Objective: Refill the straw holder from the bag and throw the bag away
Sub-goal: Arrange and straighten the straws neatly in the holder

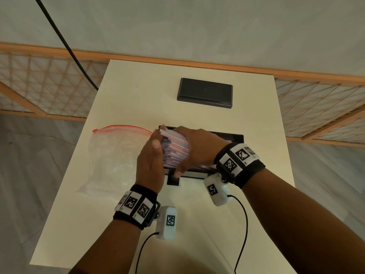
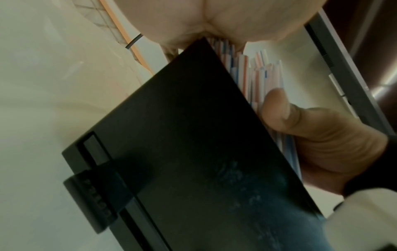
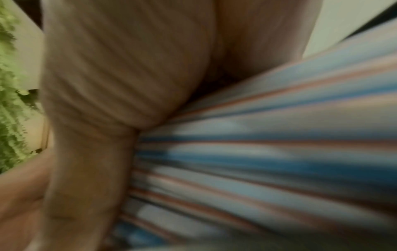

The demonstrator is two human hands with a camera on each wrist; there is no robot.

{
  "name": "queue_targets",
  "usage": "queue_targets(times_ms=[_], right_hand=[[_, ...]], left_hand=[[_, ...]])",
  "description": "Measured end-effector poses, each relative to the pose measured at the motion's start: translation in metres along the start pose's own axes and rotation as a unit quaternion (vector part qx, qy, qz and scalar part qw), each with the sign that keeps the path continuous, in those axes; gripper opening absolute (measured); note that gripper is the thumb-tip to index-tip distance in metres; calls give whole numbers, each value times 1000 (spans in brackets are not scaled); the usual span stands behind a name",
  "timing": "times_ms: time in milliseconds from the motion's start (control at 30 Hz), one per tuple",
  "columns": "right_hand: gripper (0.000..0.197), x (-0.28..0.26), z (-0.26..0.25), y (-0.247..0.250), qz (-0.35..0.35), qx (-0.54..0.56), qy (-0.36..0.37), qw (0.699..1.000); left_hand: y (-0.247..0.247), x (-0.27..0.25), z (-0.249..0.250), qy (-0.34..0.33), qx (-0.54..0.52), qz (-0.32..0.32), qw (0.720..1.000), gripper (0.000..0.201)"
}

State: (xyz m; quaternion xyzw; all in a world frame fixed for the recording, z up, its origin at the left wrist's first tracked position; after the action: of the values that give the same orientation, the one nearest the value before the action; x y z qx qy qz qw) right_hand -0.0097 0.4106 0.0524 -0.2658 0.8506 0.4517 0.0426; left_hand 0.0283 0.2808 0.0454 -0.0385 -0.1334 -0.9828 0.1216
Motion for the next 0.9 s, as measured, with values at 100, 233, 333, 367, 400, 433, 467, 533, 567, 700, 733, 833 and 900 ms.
queue_targets(times_ms=[100, 233, 333, 367, 400, 433, 467, 533, 567, 700, 733, 833, 900], right_hand=[[106, 2, 2, -5, -10, 31, -6, 999], [103, 4, 1, -7, -21, 46, -11, 999], [104, 6, -2, -3, -23, 21, -6, 999], [106, 7, -4, -2, -21, 6, -1, 1000], [108, 7, -5, -1, -18, -8, 2, 1000], [108, 7, -5, -2, -18, -14, 2, 1000], [107, 7, -5, -3, -19, -12, -1, 1000], [103, 7, -5, -7, -21, 6, -4, 1000], [101, 7, -5, -8, -22, 12, -5, 1000], [102, 7, -8, -5, -29, -8, -3, 1000], [104, 7, -9, -4, -28, -24, -1, 999], [109, 7, -12, 0, -18, -62, 2, 998], [108, 5, -14, 2, -11, -54, 8, 998]], left_hand=[[0, 0, 2, -15, -8, 6, 1000, 75], [-1, -1, 7, -29, 0, 5, 1000, 76], [0, 0, 15, -57, 20, -1, 998, 74], [0, 0, 17, -63, 27, -4, 998, 74], [1, 0, 17, -66, 31, -8, 997, 74], [1, 1, 17, -70, 33, -10, 997, 73], [1, 1, 18, -77, 37, -13, 996, 71], [1, 2, 21, -90, 49, -14, 995, 69], [1, 2, 23, -93, 52, -15, 994, 69], [1, 2, 24, -103, 65, -28, 992, 64], [0, 2, 21, -98, 69, -36, 992, 64], [-2, 3, 14, -85, 83, -54, 991, 65], [-3, 3, 13, -75, 68, -55, 993, 67]])
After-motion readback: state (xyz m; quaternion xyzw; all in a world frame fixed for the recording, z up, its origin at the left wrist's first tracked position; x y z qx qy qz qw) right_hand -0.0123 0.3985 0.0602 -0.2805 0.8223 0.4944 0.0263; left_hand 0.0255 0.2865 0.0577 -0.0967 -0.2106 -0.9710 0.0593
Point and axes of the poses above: each hand's wrist, its own x-axis towards the middle knuckle, its own y-axis out of the back of the hand, z = x × y, the point moved 10 cm from there along x, towards the middle knuckle, and after that the axes turned 10 degrees about z, right-handed, at the moved point
